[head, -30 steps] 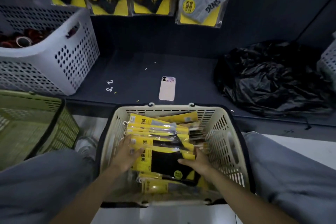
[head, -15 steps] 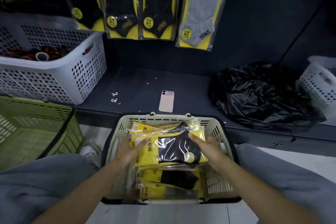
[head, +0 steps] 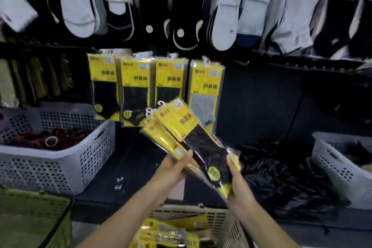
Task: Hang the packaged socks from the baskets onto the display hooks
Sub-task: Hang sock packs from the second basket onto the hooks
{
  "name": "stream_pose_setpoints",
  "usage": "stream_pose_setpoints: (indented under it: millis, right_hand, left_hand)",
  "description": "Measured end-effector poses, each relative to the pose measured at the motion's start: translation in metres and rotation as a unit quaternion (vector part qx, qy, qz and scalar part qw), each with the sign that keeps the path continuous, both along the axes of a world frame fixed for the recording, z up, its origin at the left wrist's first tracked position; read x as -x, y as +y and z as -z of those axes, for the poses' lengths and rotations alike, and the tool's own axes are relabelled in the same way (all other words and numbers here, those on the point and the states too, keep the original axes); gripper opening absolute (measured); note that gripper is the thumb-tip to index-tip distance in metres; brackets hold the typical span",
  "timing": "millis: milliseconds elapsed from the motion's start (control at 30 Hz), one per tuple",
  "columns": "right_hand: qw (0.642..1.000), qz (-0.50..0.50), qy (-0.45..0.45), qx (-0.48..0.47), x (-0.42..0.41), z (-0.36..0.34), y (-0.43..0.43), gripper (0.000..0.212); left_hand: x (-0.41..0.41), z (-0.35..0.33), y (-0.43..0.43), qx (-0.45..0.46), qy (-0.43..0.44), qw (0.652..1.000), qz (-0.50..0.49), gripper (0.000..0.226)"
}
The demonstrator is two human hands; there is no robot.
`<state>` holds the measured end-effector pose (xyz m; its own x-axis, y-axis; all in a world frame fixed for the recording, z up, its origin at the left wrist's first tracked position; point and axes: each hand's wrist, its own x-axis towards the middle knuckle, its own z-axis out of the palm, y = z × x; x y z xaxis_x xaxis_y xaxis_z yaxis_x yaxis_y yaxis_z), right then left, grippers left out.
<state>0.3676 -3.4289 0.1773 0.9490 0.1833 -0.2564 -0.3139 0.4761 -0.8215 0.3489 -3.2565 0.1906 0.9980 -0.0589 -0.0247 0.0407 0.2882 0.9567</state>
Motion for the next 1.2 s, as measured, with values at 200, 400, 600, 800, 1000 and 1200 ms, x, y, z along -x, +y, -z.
stream_pose_setpoints:
  millis: [200, 400, 600, 800, 1000, 1200]
  right_hand:
    - [0.995, -0.061, -0.046, 0.070, 0.006, 0.001, 0.011, 0.046]
    - [0.981, 0.086, -0.080, 0.155, -0.009, 0.000, 0.002, 0.053]
    - [0.974, 0.086, -0.142, 0.156, -0.013, -0.004, 0.008, 0.043]
    - [0.974, 0.112, -0.159, 0.114, -0.012, -0.003, 0.010, 0.027]
    - [0.962, 0.151, -0.199, 0.114, -0.050, -0.045, -0.004, 0.011]
    - [0.932, 0.177, -0.260, 0.180, -0.114, -0.116, 0.013, 0.007]
  left_hand:
    - [-0.007, -0.005, 0.027, -0.001, -0.023, 0.994, -0.104, 0.024]
    - [-0.003, -0.006, 0.038, -0.083, -0.033, 0.988, -0.127, 0.016]
    - [0.002, 0.004, 0.023, -0.186, -0.057, 0.979, -0.058, 0.018]
    - [0.000, 0.005, 0.014, -0.178, -0.072, 0.977, -0.088, 0.021]
    - [-0.023, -0.039, 0.048, -0.116, -0.123, 0.966, -0.195, 0.009]
    - [-0.039, -0.062, 0.090, -0.094, -0.155, 0.942, -0.281, 0.009]
